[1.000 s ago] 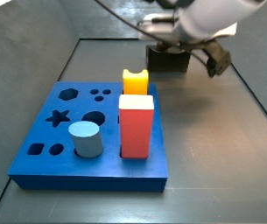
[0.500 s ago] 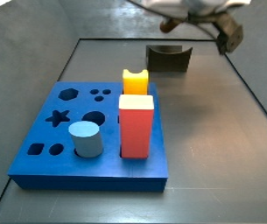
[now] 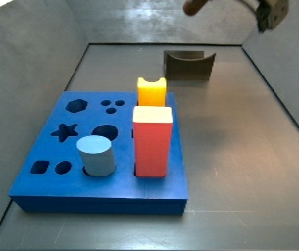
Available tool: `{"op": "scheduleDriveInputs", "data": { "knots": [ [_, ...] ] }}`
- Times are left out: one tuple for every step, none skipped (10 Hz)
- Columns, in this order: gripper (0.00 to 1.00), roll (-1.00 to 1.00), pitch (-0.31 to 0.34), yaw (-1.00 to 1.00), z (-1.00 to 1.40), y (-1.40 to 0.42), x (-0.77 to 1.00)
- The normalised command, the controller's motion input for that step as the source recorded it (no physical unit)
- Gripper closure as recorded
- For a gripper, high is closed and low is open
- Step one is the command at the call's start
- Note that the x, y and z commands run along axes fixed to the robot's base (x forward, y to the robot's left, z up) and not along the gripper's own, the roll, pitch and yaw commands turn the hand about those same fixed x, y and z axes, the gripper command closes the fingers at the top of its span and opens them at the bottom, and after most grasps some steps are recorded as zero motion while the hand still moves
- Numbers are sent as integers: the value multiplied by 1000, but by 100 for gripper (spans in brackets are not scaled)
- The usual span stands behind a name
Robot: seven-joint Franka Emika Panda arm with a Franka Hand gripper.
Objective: Pick up the round object. Move up. Place the round object on the fixture. Regrasp the round object. Move to above the board. Insert the round object.
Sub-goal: Move to above the board.
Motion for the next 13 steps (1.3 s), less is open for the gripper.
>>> {"op": "scheduleDriveInputs", "data": {
  "knots": [
    [100, -49, 127, 51, 1000, -10, 54],
    [100, -53, 160, 55, 1000, -13, 53],
    [100, -50, 175, 58, 1000, -14, 54],
    [100, -50, 202, 74, 1000, -19, 55],
    [100, -58, 216, 86, 1000, -21, 57],
    [100, -61, 220, 99, 1000, -24, 55],
    [100, -59, 217, 116, 1000, -29, 58],
    [100, -63, 207, 130, 1000, -32, 59],
    [100, -65, 202, 136, 1000, -33, 59],
    [100, -76, 188, 144, 927, -34, 54],
    [100, -83, 166, 147, 776, -29, 42],
    [100, -89, 143, 145, 624, -26, 32],
    [100, -88, 128, 142, 475, -25, 30]
  ]
}}
